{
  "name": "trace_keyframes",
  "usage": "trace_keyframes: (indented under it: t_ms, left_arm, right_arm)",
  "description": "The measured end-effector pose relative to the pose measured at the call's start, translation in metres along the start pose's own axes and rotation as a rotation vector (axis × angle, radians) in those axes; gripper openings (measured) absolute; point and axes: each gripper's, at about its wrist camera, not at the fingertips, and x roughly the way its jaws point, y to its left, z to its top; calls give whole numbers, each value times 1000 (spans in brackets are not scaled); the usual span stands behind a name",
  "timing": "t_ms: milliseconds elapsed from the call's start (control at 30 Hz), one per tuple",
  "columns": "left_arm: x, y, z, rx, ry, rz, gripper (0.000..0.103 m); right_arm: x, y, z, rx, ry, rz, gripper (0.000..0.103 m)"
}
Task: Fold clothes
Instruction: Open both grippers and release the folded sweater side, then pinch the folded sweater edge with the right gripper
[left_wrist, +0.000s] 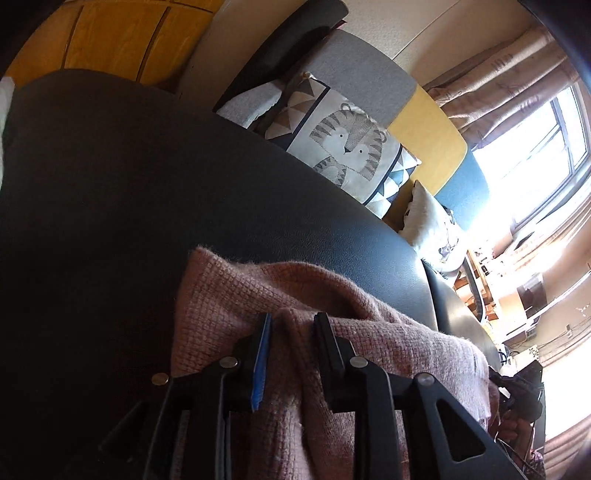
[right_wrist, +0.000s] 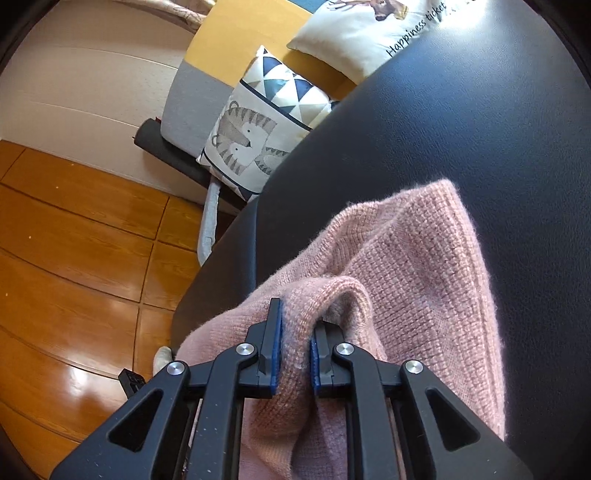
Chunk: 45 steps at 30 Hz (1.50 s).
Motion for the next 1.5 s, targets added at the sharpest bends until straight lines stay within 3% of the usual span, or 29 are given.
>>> trace_keyframes:
  t_ms: [100,167,200,367,467,567,700,800,933,1000,1067,1133,1300,1367,1433,1500]
  left_arm:
    - [0,-2,5,0,24,10,24]
    - [-2,-4,6,8,36,17,24]
    - [-3,-5,6,13,41,23,24]
    - [-17,-7,2,46,23,72,24]
    - [-34,-10,-6,52,-37,109,23]
    - [-54,-25,-18,67,-133,131,23]
    - [-58,-79,-38,159,-213,64,23]
    - [-30,-133,-57,319,-169,5,23]
    - [24,-188,-83,532,-83,-14,23]
    - [49,-202,-92,602,-49,18,23]
    - [70,-202,-98,636,-19,75,23]
    - [76,-190,-101,628,-36,42,24]
    - [75,-170,-93,528,-34,-91,24]
    - [71,-169,-94,519,-39,-113,24]
    - [71,-171,-93,519,-46,-119,25]
    - [72,-171,-92,518,-51,-119,25]
  right_arm:
    - [-7,1,5,3,-12,14,29]
    - [-17,1,8,17,-25,22,48]
    - [-24,1,10,19,-43,21,49]
    - [-74,1,12,-8,-158,-26,49]
    - [-89,12,0,-101,-140,-68,49]
    - [-84,24,-15,-229,-81,-197,49]
    - [-71,33,-31,-328,-39,-220,49]
    - [-57,33,-25,-329,-40,-203,49]
    - [-34,36,-15,-348,-23,-256,35]
    - [-28,36,-14,-336,-8,-276,33]
    - [-35,30,-10,-293,-36,-242,33]
    - [-42,22,-8,-260,-62,-222,33]
    - [-30,30,-6,-355,10,-221,33]
    - [-18,39,-6,-417,50,-260,33]
    - [-10,46,-4,-430,64,-243,32]
    - [-6,53,-3,-445,62,-238,13]
